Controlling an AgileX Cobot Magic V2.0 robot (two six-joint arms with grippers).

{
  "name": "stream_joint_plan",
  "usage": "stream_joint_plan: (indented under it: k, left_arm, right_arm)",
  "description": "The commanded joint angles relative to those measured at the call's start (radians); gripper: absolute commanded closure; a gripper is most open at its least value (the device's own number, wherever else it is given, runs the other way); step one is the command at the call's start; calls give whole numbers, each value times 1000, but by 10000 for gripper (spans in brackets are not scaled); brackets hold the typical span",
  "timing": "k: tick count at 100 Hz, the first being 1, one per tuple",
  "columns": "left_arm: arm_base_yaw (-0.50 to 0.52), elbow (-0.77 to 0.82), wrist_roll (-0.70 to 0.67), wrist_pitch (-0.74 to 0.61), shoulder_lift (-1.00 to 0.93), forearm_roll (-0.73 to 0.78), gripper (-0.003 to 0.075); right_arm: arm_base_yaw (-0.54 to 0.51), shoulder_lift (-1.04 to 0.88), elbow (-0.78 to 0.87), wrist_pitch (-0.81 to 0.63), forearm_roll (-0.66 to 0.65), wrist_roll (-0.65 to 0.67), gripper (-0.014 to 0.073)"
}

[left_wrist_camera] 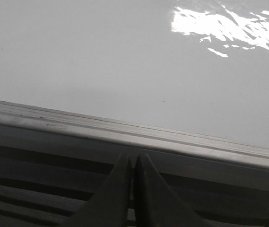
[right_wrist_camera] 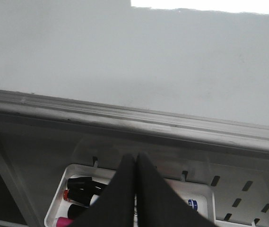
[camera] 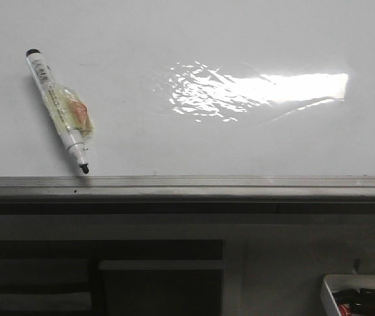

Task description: Write number 4 on whiteboard

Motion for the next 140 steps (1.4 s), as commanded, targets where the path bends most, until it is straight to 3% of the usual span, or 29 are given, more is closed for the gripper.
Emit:
stream_joint_plan:
  k: [1,101,117,140]
  left_arm:
    - [4,15,0,-44,-27,-9,741]
    - [4,15,0,-54,-27,-4,741]
    - [4,15,0,-130,-27,-12,741]
    - [4,15,0,-134,-27,-12,741]
  right_arm:
    - [-6,-17,28,-16,-2,-2,655]
    - [-6,-17,28,-23,-2,-2,655]
    - [-6,-17,28,-123,-2,-2,655]
    - [-6,-17,28,-254,-2,-2,655]
